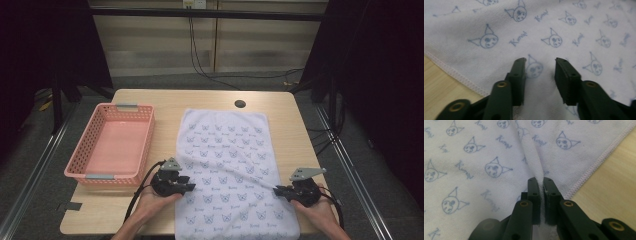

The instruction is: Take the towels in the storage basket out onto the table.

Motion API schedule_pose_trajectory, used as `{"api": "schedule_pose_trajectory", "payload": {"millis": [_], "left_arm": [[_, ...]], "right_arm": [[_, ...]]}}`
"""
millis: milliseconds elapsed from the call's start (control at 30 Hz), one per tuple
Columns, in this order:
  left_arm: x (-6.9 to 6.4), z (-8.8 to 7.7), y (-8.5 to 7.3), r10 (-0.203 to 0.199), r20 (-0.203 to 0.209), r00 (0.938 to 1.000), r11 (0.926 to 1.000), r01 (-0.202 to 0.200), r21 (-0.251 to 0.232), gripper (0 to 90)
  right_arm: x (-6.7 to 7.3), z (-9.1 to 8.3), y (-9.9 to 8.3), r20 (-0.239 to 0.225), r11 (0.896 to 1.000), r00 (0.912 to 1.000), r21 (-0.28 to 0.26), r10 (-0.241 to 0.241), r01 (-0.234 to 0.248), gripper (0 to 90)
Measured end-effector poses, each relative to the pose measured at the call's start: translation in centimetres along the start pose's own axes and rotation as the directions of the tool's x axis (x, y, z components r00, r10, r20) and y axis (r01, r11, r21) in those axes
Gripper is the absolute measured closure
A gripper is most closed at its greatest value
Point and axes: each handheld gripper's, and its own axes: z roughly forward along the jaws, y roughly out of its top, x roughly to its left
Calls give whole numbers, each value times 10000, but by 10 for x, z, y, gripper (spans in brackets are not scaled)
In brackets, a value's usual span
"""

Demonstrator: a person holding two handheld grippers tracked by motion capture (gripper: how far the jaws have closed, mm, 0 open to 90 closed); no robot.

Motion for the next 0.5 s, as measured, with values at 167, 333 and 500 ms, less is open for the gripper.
{"api": "schedule_pose_trajectory", "payload": {"millis": [167,333,500], "left_arm": [[-11,-6,-8,183,192,9996,9996,-188,227,874],[-19,-20,-21,284,594,9978,9981,-316,534,878],[-30,-35,-34,191,1223,9923,9946,-313,987,876]], "right_arm": [[11,-11,-11,-550,9996,9983,226,204,-192,853],[25,-14,-14,-935,9987,9954,467,228,-185,849],[40,-16,-14,-1261,9966,9920,818,14,90,786]]}}
